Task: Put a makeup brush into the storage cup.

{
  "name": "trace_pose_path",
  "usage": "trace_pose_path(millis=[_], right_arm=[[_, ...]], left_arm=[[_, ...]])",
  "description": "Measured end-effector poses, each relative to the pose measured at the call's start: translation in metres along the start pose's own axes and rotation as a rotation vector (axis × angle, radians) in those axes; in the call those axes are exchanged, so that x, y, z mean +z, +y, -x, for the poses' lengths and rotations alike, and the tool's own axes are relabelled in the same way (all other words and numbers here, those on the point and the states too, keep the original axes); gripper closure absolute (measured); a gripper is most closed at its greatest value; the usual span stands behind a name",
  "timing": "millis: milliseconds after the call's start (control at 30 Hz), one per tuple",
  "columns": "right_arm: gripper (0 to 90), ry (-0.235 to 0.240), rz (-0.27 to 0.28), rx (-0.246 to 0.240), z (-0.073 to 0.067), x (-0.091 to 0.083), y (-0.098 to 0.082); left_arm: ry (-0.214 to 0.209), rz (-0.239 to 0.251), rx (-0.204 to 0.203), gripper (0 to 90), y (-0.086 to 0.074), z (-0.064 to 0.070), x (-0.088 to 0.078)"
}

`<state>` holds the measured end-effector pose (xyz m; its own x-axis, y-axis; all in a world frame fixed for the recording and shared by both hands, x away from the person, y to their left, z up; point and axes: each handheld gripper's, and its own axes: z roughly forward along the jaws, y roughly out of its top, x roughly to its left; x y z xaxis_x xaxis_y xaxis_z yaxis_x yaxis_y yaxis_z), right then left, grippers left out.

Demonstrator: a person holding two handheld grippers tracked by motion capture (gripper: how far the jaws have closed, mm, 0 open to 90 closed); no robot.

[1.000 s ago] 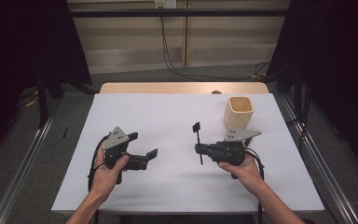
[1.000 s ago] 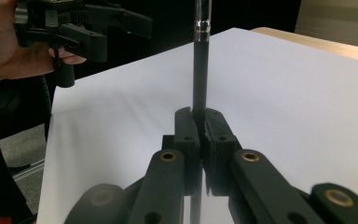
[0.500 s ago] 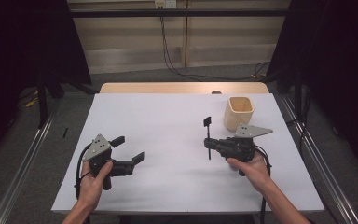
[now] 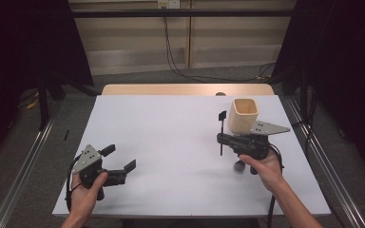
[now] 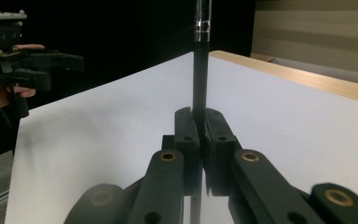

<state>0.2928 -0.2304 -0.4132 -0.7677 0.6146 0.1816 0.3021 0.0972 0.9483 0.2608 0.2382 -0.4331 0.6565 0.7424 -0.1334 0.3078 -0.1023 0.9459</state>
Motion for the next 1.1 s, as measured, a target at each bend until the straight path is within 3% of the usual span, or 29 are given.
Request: trace_pose_path(millis=[67, 167, 300, 400, 433, 500, 667, 1100], right_arm=[[85.9, -0.014, 0.011, -0.001, 0.003, -0.004, 0.003], [85.9, -0.032, 0.026, 0.004, 0.008, -0.010, 0.008], [85.9, -0.051, 0.040, 0.005, 0.013, -0.015, 0.011], [85.9, -0.062, 0.049, 0.009, 0.017, -0.018, 0.013], [85.9, -0.066, 0.049, 0.008, 0.019, -0.018, 0.014], [85.9, -0.071, 0.055, 0.007, 0.022, -0.018, 0.016], [85.9, -0.081, 0.058, 0.007, 0.027, -0.019, 0.022], [85.8, -0.139, 0.075, -0.014, 0.045, -0.024, 0.047]], left_arm=[[0.003, 0.012, -0.001, 4.4, -0.004, -0.002, -0.003], [0.040, 0.024, -0.011, 4.6, -0.007, -0.004, -0.006], [0.018, 0.048, -0.016, 4.2, -0.008, -0.007, -0.011], [0.017, 0.041, -0.001, 3.5, -0.012, -0.009, -0.012], [0.034, 0.040, -0.001, 3.5, -0.012, -0.009, -0.011], [0.020, 0.053, 0.010, 3.0, -0.011, -0.010, -0.011], [0.027, 0.041, 0.029, 2.8, -0.015, -0.011, -0.013], [0.052, 0.015, 0.029, 3.5, -0.019, -0.013, -0.017]])
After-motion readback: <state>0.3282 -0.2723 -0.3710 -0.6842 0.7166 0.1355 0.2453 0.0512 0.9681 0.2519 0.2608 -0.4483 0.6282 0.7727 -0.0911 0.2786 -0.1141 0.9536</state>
